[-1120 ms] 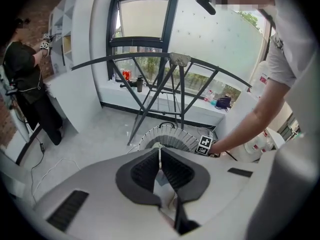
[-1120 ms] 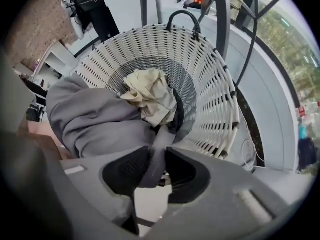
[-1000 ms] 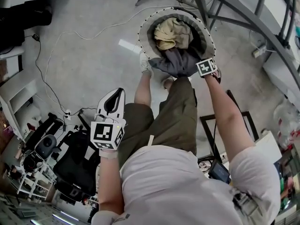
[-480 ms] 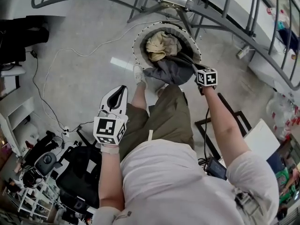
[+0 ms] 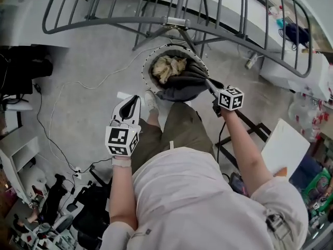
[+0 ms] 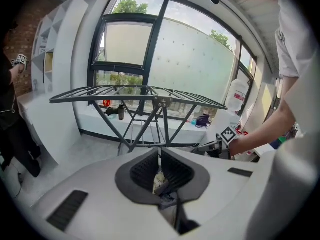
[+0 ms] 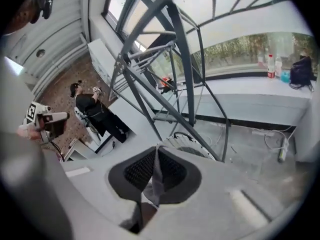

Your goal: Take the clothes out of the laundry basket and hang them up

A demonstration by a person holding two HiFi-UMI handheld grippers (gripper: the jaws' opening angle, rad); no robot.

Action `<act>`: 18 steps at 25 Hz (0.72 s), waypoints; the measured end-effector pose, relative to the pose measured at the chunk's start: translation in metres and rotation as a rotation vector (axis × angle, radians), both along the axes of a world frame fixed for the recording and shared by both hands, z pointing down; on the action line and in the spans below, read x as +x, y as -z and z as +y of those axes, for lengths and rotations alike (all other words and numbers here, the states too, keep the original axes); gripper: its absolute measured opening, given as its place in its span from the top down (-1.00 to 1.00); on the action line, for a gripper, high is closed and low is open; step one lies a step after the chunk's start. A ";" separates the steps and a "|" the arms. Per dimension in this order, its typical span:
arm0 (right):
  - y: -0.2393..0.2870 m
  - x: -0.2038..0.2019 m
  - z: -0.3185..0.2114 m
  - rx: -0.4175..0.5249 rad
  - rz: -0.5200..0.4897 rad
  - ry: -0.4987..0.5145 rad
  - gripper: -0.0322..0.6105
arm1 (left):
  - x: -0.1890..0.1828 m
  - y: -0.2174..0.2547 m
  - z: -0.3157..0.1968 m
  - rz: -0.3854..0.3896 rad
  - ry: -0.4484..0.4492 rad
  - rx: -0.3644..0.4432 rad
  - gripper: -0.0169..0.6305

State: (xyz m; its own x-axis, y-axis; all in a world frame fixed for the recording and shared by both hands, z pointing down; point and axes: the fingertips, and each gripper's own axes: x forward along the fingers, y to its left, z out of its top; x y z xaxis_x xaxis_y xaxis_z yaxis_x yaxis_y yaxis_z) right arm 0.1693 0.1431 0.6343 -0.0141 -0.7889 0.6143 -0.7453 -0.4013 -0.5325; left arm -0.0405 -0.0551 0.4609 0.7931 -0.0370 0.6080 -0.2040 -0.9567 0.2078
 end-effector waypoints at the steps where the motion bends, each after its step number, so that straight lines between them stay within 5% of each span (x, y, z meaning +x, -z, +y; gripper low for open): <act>1: 0.018 0.000 -0.003 0.025 0.014 -0.007 0.85 | 0.002 0.003 -0.001 0.009 -0.016 0.002 0.94; 14: 0.273 0.005 -0.020 0.398 0.253 -0.154 0.85 | 0.047 0.041 -0.002 0.145 -0.235 -0.039 0.93; 18: 0.339 0.005 -0.027 0.500 0.330 -0.173 0.85 | 0.067 0.048 0.010 0.168 -0.349 -0.044 0.68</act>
State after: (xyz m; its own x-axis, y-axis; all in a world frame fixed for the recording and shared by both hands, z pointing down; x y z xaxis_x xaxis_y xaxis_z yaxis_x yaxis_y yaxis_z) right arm 0.1738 0.1160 0.2949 0.2672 -0.9561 0.1201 -0.8491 -0.2926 -0.4398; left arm 0.0263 -0.0447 0.4132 0.8419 0.2758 0.4638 0.1724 -0.9520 0.2531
